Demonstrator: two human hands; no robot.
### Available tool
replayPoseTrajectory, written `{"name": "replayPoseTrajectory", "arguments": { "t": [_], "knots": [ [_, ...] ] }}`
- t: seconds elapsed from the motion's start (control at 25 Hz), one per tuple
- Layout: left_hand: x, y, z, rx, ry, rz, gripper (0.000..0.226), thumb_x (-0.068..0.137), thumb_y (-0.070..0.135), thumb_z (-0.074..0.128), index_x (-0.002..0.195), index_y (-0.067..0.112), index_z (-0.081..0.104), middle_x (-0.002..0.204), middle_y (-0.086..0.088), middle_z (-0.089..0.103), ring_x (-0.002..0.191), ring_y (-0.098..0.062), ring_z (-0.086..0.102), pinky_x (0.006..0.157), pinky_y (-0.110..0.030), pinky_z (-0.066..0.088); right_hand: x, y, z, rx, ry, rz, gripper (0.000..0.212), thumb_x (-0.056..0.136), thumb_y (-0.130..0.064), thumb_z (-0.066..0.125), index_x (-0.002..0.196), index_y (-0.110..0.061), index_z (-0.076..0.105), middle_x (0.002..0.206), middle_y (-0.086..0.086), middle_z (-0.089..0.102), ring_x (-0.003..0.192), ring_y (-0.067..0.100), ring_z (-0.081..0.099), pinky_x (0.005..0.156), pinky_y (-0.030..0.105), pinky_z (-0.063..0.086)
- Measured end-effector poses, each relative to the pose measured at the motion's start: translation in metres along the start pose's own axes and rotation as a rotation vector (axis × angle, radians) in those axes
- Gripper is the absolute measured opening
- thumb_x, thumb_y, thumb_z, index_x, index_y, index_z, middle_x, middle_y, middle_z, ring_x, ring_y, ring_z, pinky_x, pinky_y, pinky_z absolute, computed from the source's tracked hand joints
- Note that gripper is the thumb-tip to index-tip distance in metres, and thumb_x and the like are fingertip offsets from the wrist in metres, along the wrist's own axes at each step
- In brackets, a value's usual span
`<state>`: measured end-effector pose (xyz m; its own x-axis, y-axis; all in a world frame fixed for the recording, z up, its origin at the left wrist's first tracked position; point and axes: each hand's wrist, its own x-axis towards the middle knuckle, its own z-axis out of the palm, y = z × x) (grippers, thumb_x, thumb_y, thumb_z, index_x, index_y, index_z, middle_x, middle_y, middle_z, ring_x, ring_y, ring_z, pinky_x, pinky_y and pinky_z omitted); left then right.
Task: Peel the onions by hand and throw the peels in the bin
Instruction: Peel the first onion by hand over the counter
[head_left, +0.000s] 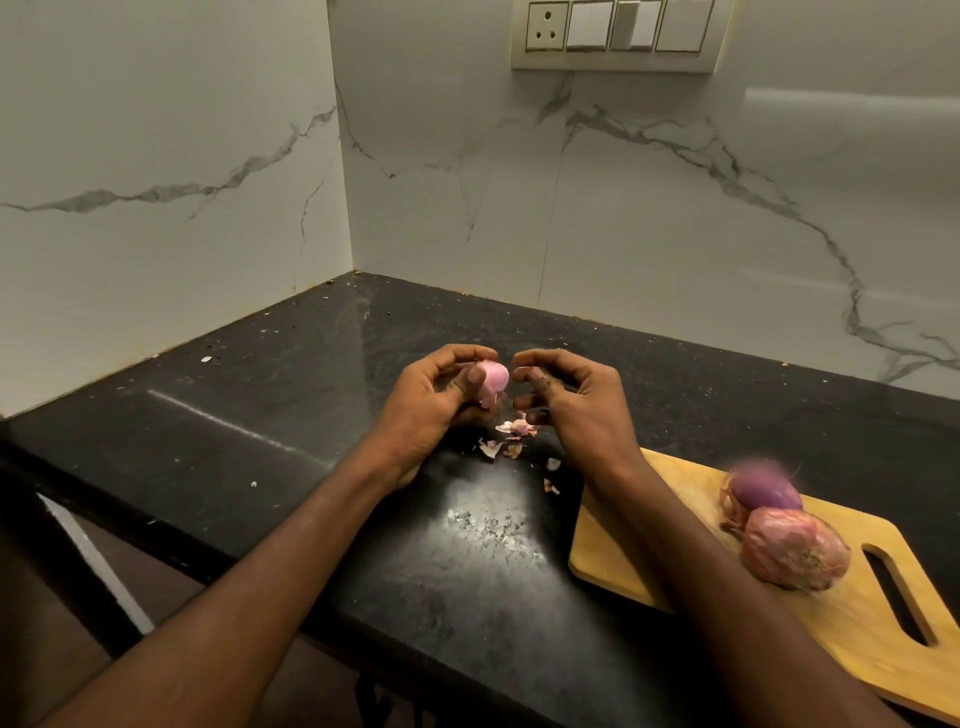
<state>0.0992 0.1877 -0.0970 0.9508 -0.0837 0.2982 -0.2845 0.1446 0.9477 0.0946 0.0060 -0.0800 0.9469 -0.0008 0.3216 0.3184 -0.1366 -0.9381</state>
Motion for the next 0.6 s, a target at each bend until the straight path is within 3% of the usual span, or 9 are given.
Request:
{"name": "replayPoseTrajectory", "arguments": {
  "t": [0.16, 0.36, 0.52, 0.6],
  "knots": [
    [0.0015, -0.0008, -0.0059, -0.045, -0.087, -0.026, 0.027, 0.097, 0.009, 0.064, 0.124, 0.009, 0.07, 0.131, -0.016, 0.066, 0.119, -0.03, 0.068, 0.094, -0.038, 0.06, 0.0009, 0.0038, 0.0023, -0.041, -0.015, -0.003, 0.022, 0.096, -0.015, 0.072, 0.117, -0.019, 0.077, 0.106, -0.001, 0.079, 0.095, 0.018, 0.077, 0.085, 0.044, 0.064],
    [0.0008, -0.0011, -0.0088, -0.003, -0.107, -0.034, 0.045, 0.086, 0.008, 0.079, 0.129, 0.011, 0.066, 0.13, -0.015, 0.068, 0.122, -0.03, 0.067, 0.1, -0.048, 0.058, -0.0015, 0.0029, 0.0035, -0.114, 0.018, -0.059, 0.026, 0.091, -0.018, 0.078, 0.116, -0.018, 0.078, 0.107, -0.004, 0.079, 0.098, 0.01, 0.076, 0.089, 0.039, 0.063],
    [-0.001, 0.0021, -0.0082, -0.024, -0.105, -0.046, 0.054, 0.079, 0.008, 0.083, 0.129, 0.01, 0.064, 0.13, -0.014, 0.066, 0.118, -0.029, 0.069, 0.1, -0.044, 0.057, -0.0016, 0.0017, 0.0039, -0.135, 0.025, -0.073, 0.026, 0.091, -0.016, 0.078, 0.116, -0.017, 0.078, 0.108, -0.003, 0.079, 0.1, 0.009, 0.075, 0.09, 0.039, 0.063],
    [-0.0017, 0.0032, -0.0079, -0.03, -0.099, -0.041, 0.053, 0.078, 0.006, 0.083, 0.127, 0.01, 0.064, 0.131, -0.015, 0.064, 0.114, -0.029, 0.071, 0.097, -0.044, 0.059, -0.0045, -0.0001, 0.0056, -0.184, 0.033, -0.129, 0.028, 0.089, -0.017, 0.079, 0.118, -0.016, 0.078, 0.109, -0.003, 0.078, 0.098, 0.005, 0.074, 0.088, 0.03, 0.063]
  ]
}}
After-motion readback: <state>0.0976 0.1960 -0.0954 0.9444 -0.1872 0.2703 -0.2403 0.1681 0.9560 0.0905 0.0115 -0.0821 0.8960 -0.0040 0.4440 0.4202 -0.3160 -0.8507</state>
